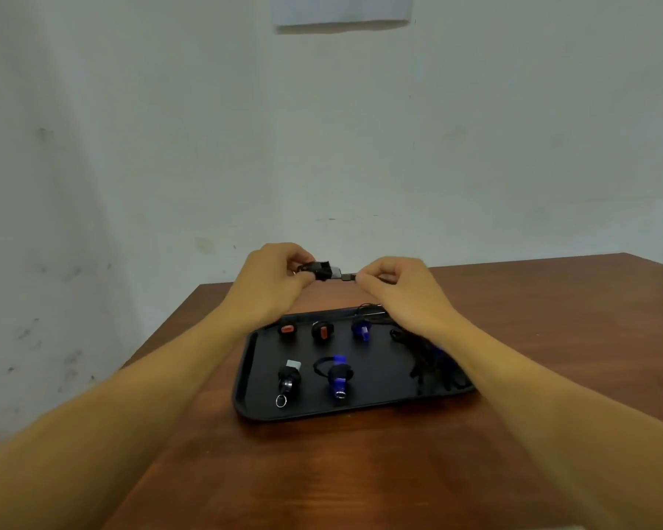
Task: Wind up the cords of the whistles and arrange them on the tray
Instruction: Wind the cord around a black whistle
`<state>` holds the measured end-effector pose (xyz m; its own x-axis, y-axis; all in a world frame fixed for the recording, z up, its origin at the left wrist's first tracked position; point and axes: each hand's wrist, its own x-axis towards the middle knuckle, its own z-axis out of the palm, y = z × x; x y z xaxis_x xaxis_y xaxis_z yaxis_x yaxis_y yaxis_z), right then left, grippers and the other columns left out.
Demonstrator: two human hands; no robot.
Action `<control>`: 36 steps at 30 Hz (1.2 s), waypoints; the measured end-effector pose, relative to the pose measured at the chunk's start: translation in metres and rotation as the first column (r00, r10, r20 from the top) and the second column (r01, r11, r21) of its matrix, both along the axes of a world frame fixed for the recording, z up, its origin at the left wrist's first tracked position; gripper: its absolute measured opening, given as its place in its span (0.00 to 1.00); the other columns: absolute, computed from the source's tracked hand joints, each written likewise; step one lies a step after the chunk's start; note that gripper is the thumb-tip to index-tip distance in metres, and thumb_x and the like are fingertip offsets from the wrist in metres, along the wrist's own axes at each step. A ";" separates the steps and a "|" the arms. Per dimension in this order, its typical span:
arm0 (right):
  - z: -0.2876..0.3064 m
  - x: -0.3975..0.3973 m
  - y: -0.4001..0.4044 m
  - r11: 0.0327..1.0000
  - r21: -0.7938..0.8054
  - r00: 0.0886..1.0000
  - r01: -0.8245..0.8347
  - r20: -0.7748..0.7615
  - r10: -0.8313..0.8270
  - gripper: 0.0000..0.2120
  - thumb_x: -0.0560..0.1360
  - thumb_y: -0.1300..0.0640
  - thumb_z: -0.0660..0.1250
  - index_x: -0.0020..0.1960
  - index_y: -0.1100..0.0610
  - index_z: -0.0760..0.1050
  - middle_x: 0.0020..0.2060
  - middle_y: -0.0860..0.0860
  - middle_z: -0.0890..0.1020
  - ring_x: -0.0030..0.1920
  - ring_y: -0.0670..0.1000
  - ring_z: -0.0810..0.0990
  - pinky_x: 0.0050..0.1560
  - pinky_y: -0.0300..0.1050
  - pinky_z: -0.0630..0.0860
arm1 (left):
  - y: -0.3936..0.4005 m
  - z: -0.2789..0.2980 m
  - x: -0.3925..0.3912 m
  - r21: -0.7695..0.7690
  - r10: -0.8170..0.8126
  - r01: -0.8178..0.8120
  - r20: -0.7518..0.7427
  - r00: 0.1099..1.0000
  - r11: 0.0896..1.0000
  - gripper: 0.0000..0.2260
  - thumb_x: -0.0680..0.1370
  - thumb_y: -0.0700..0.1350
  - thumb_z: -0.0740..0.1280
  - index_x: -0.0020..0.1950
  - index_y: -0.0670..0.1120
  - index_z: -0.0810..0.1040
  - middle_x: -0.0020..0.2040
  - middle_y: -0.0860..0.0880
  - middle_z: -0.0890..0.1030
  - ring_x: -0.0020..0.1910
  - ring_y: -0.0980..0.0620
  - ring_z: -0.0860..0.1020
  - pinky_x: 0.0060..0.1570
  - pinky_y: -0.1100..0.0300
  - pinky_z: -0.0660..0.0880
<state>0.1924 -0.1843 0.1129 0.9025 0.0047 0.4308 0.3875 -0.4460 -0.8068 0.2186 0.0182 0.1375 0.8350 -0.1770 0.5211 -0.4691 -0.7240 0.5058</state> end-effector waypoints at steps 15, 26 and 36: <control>-0.042 0.046 0.007 0.945 0.221 0.963 -0.242 -0.062 0.261 0.06 0.79 0.59 0.69 0.50 0.54 0.84 0.29 0.46 0.80 0.26 0.39 0.71 0.28 0.30 0.66 | -0.001 -0.056 -0.013 -0.441 -0.248 0.233 0.024 0.969 0.867 0.13 0.75 0.35 0.72 0.50 0.54 0.83 0.39 0.58 0.83 0.32 0.55 0.81 0.43 0.67 0.75; -0.064 0.037 0.029 0.982 -0.061 0.967 -0.177 0.177 0.186 0.05 0.79 0.55 0.67 0.49 0.52 0.82 0.37 0.42 0.83 0.41 0.41 0.81 0.43 0.31 0.73 | 0.005 -0.076 0.001 -0.595 -0.188 0.188 0.062 0.980 0.782 0.12 0.75 0.34 0.72 0.52 0.51 0.83 0.44 0.48 0.85 0.32 0.51 0.81 0.43 0.63 0.79; -0.064 0.025 0.034 0.916 -0.398 0.919 -0.054 0.338 0.201 0.15 0.78 0.44 0.59 0.51 0.49 0.82 0.39 0.39 0.82 0.41 0.41 0.80 0.43 0.43 0.78 | 0.010 -0.079 0.002 -0.458 -0.018 0.037 0.045 0.999 0.888 0.10 0.77 0.37 0.71 0.53 0.52 0.81 0.45 0.51 0.83 0.36 0.55 0.81 0.39 0.63 0.80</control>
<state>0.2170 -0.1504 0.0485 0.6615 0.3356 0.6707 0.6946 -0.6113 -0.3792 0.2208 0.0283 0.0585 0.8110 0.0669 0.5812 -0.5113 -0.4017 0.7597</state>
